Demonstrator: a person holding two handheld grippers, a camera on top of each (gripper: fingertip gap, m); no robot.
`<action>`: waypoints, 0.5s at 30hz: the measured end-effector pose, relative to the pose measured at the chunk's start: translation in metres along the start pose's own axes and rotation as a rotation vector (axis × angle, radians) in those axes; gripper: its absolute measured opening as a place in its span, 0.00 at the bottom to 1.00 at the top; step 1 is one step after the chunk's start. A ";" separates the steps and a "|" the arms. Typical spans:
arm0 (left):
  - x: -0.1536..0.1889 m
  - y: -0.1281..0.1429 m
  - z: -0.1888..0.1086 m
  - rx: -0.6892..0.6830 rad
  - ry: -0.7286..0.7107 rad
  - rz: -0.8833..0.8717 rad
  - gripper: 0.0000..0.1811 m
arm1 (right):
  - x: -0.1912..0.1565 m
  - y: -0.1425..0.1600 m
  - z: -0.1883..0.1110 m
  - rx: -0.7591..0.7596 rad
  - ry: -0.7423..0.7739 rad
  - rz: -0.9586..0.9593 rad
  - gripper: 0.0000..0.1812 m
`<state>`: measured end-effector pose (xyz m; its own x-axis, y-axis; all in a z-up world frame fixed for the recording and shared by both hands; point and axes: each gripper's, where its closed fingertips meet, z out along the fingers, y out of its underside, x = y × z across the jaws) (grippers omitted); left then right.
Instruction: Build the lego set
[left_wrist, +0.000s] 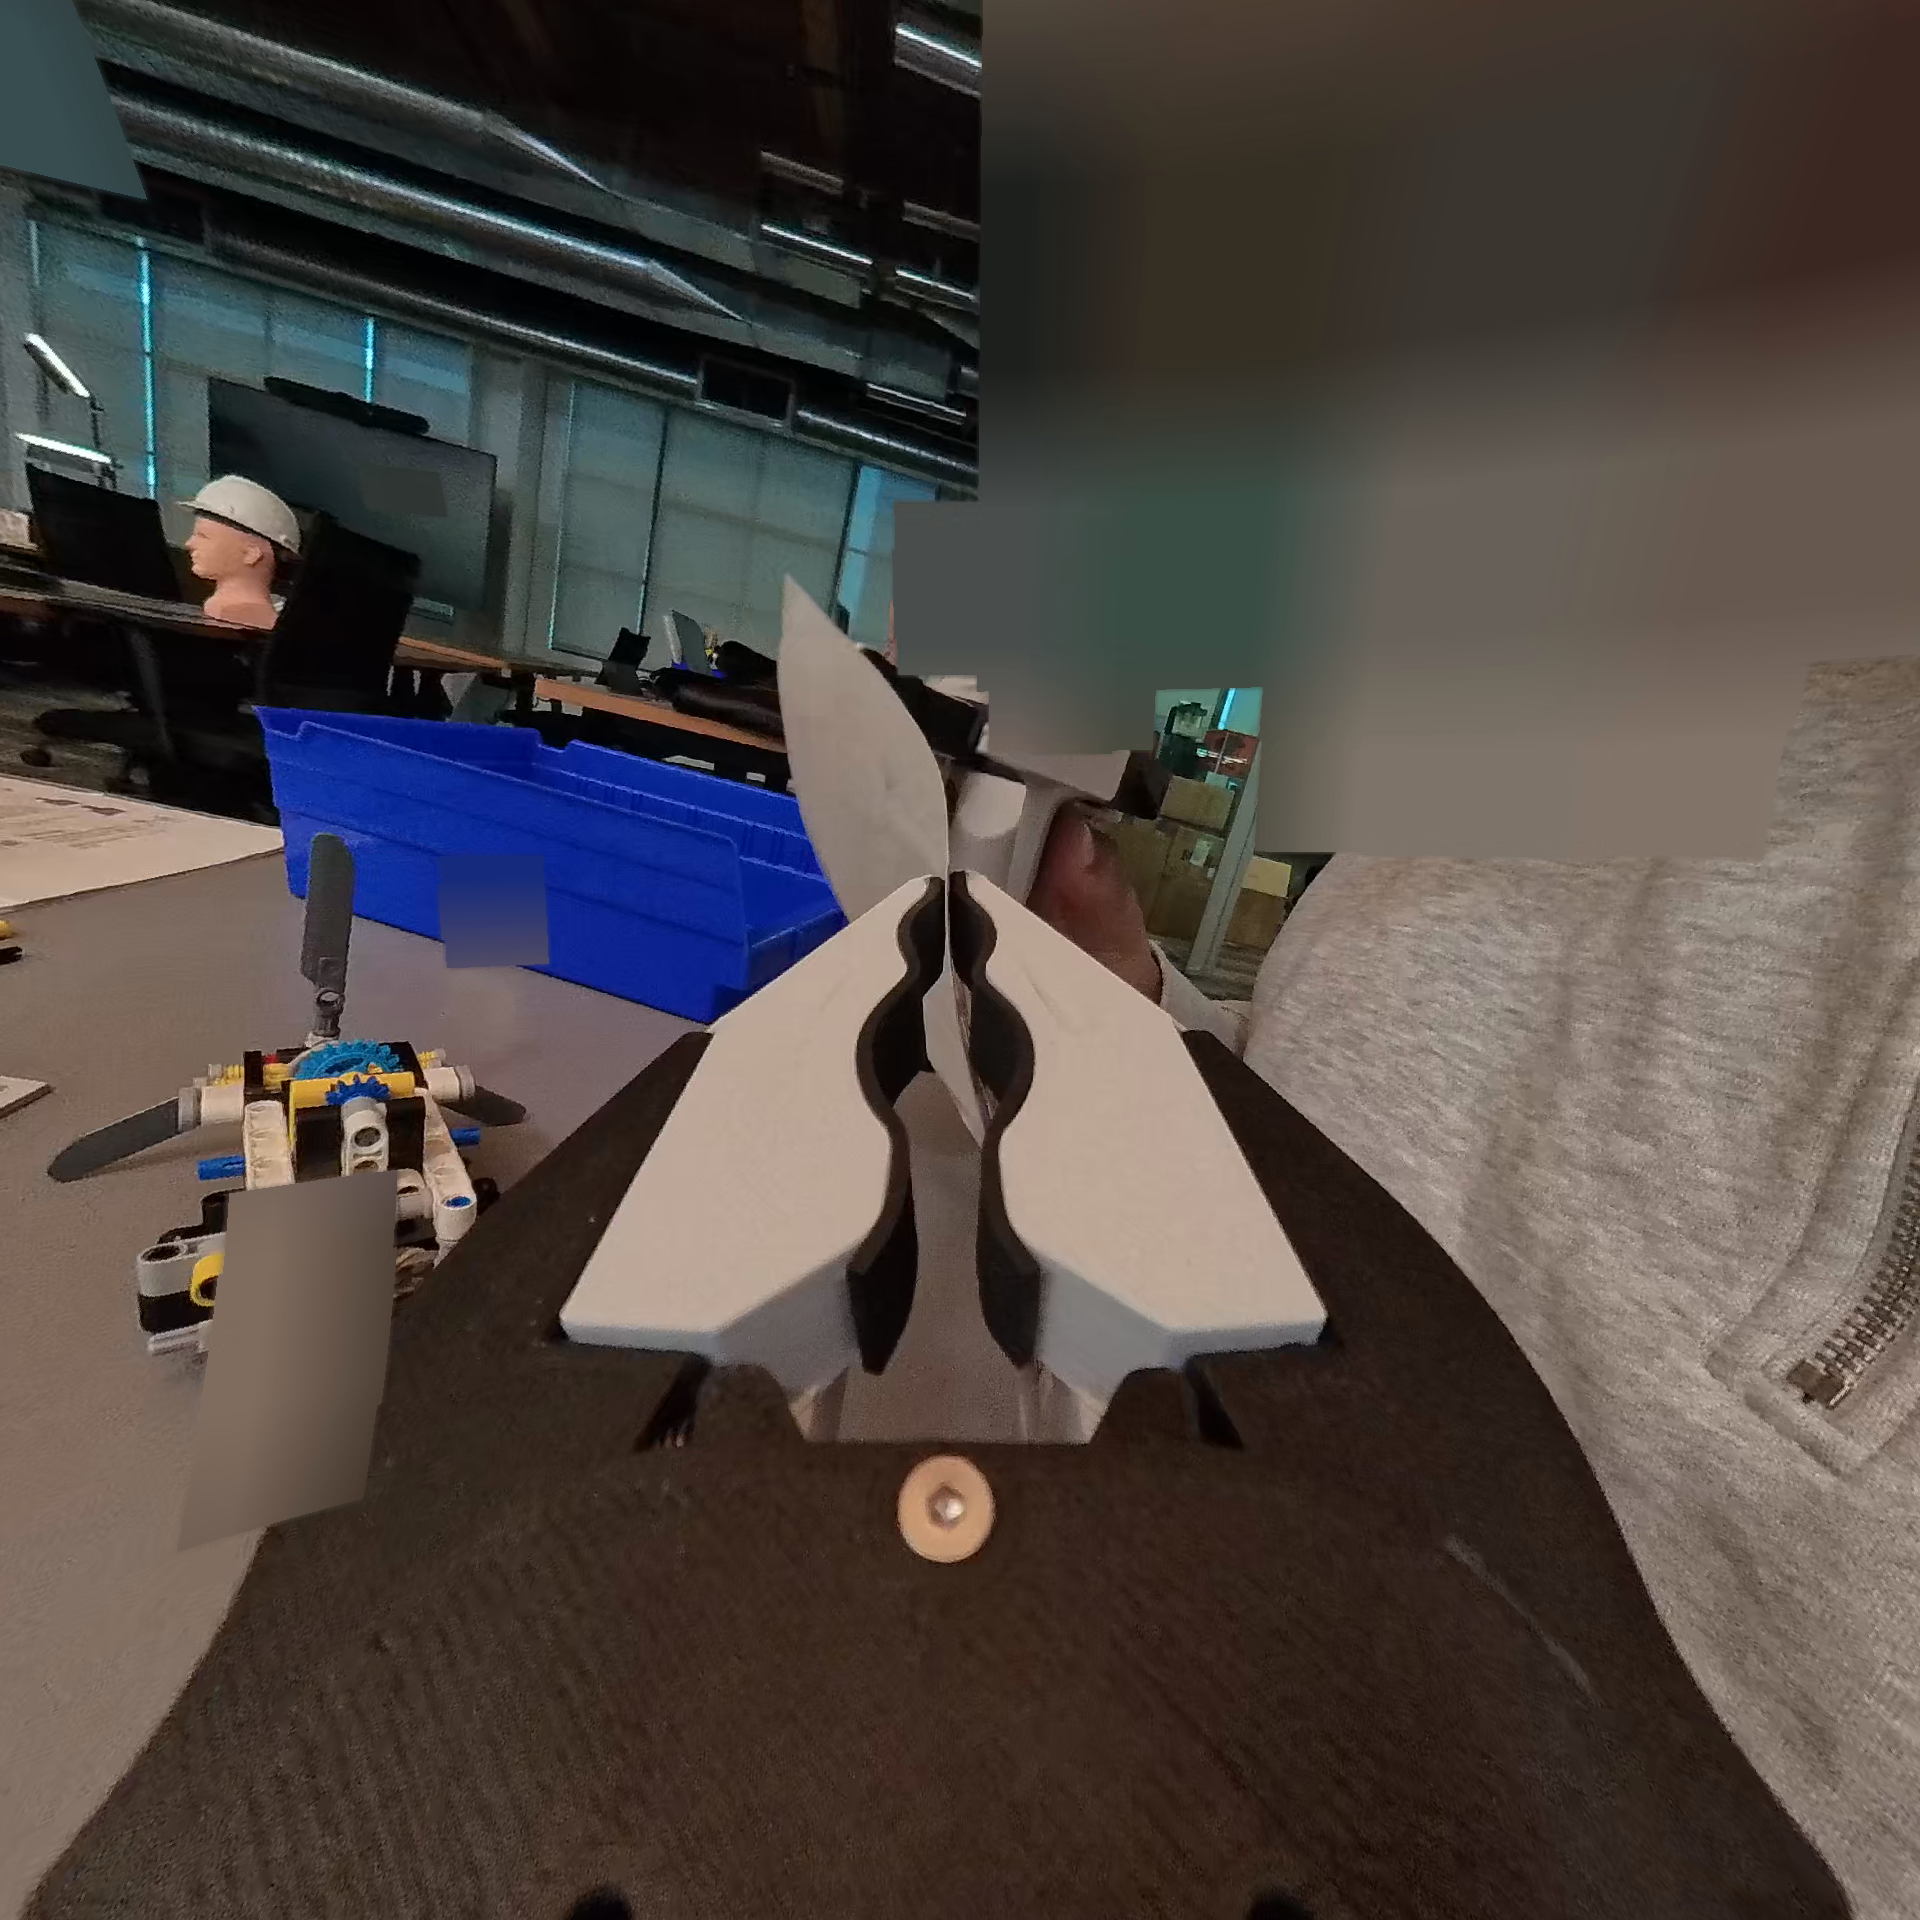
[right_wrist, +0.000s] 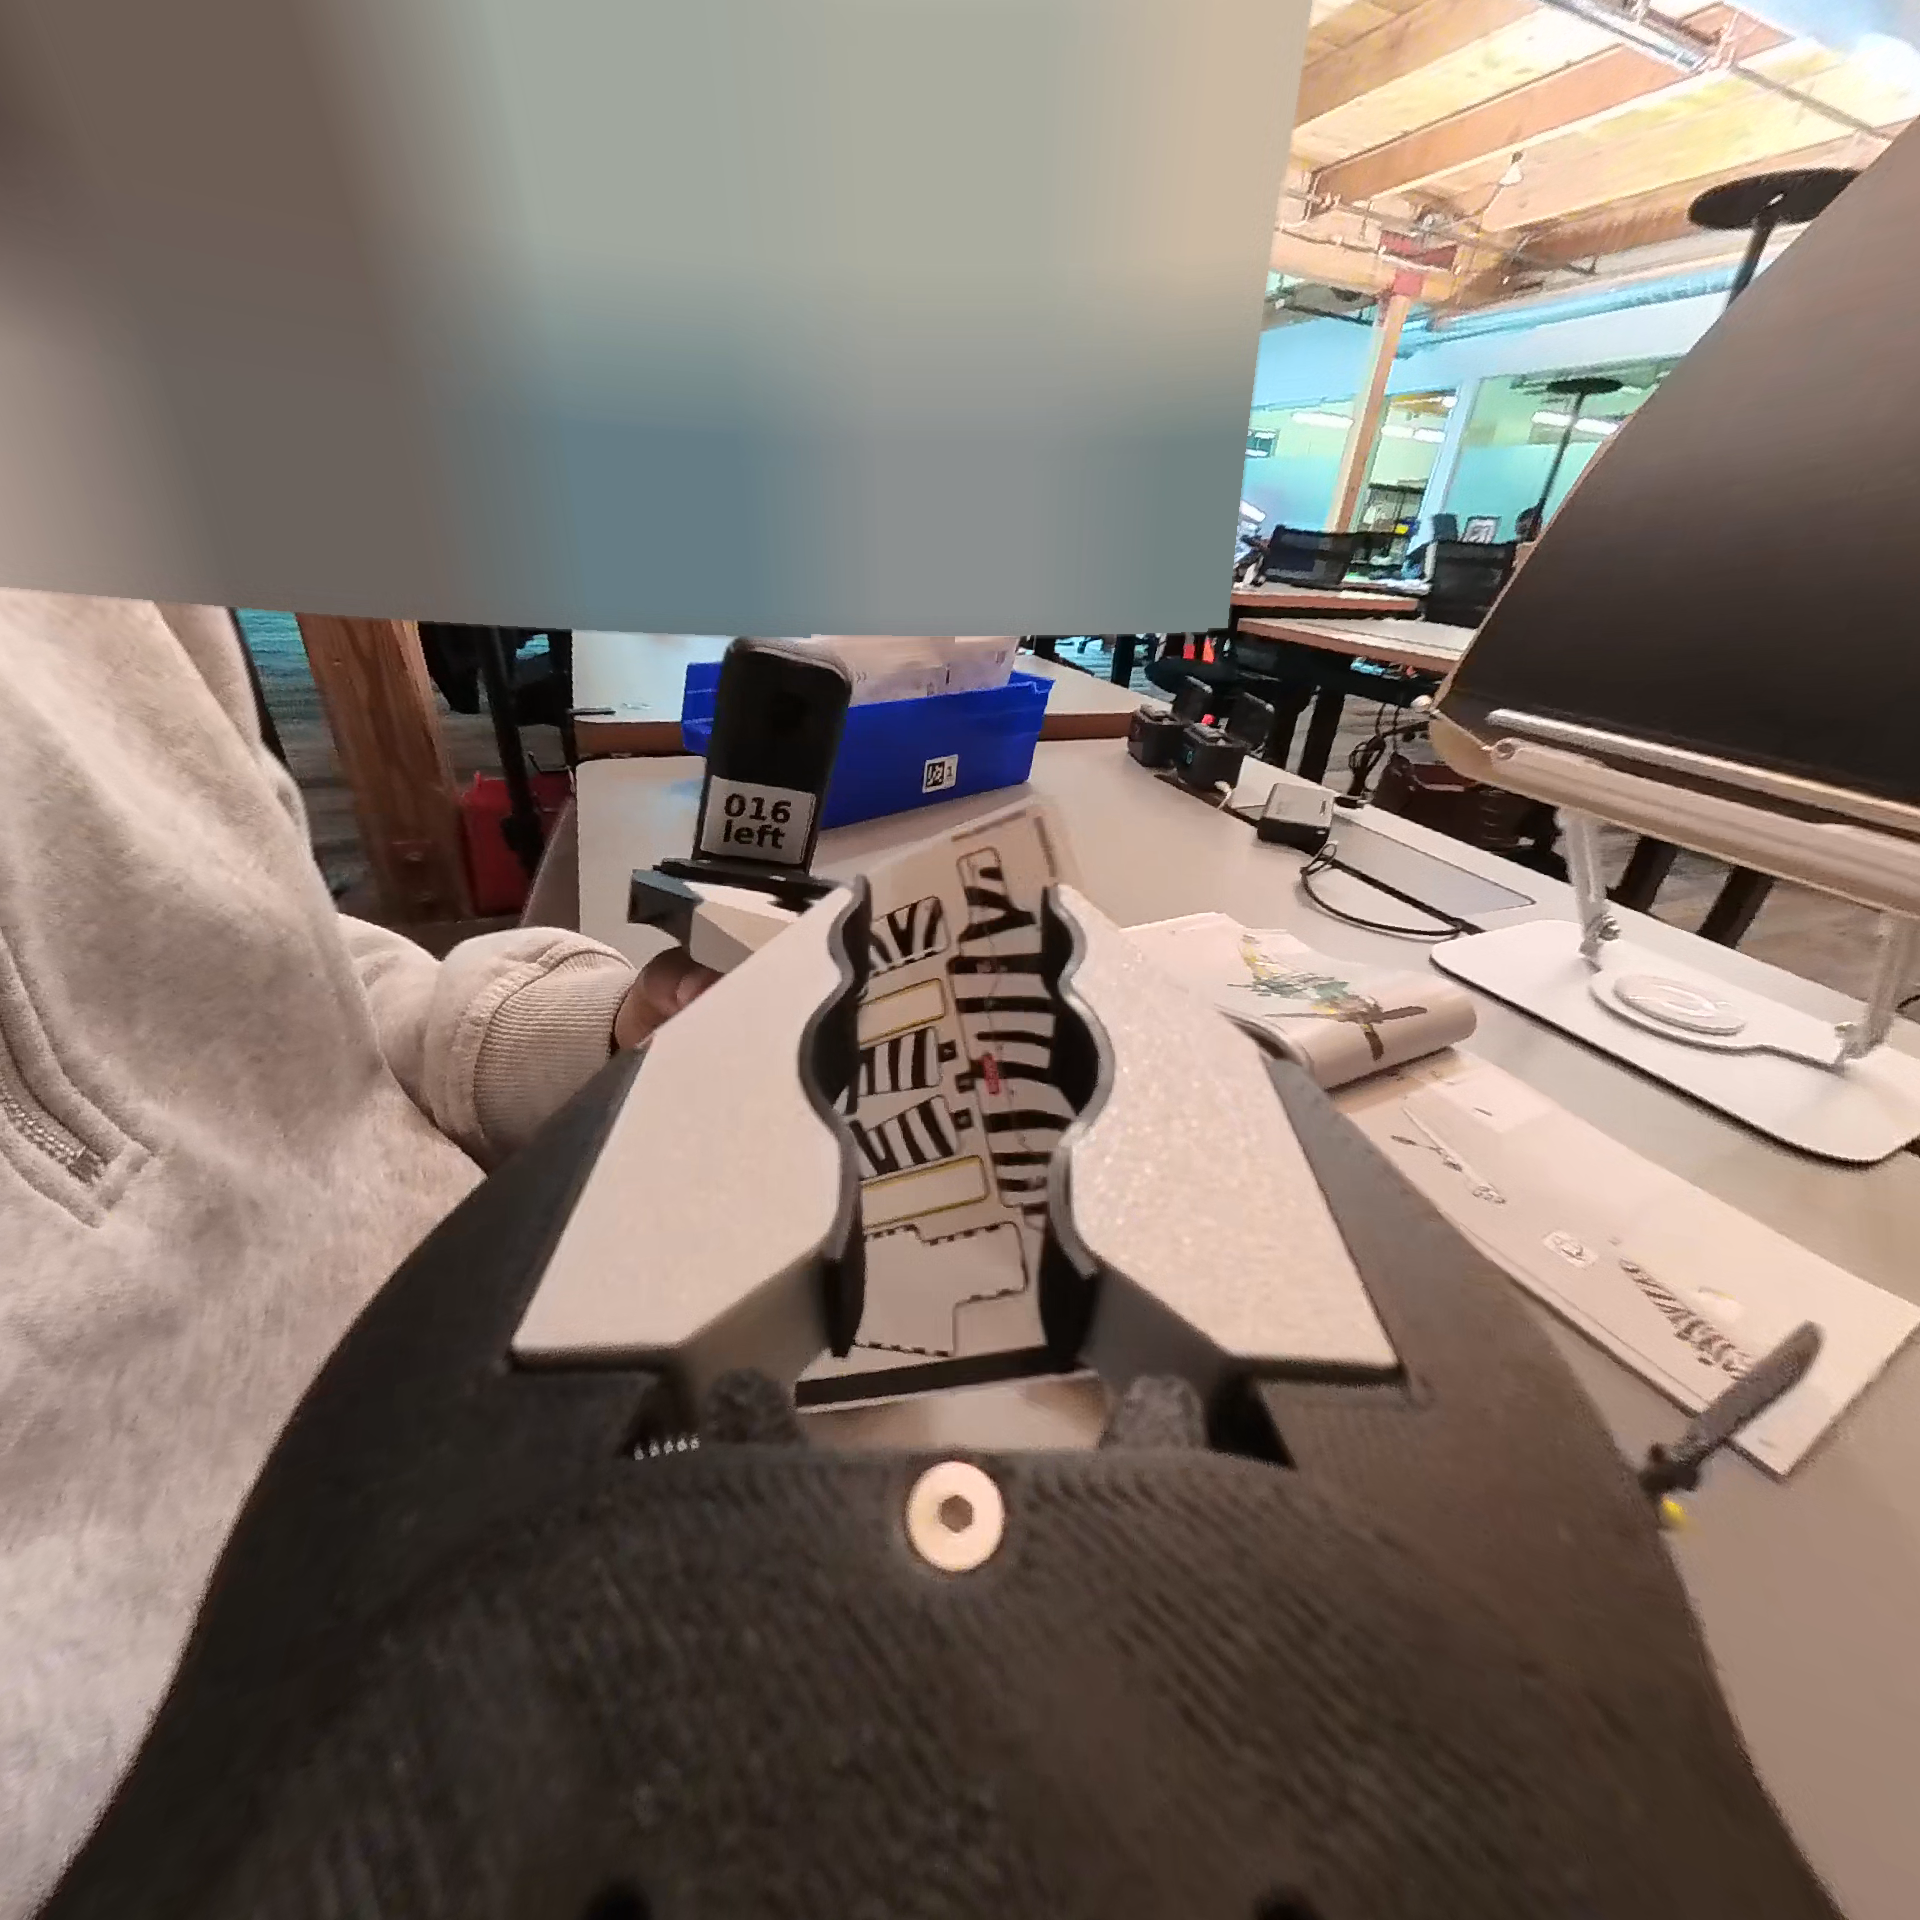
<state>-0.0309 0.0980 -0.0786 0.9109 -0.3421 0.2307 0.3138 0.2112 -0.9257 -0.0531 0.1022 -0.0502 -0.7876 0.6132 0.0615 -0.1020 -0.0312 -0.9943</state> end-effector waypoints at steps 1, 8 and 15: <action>-0.001 0.000 0.000 0.000 -0.003 -0.004 0.00 | 0.003 -0.003 -0.002 0.014 0.017 -0.001 0.18; -0.001 0.002 0.001 -0.009 0.003 -0.021 0.00 | 0.007 0.003 -0.006 -0.015 -0.009 0.093 0.24; -0.005 -0.005 -0.002 0.034 -0.012 -0.045 0.02 | 0.000 0.021 -0.007 -0.108 -0.135 0.289 0.01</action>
<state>-0.0370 0.0965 -0.0761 0.8988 -0.3412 0.2752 0.3628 0.2269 -0.9038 -0.0513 0.1067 -0.0720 -0.8484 0.4811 -0.2206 0.1967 -0.1004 -0.9753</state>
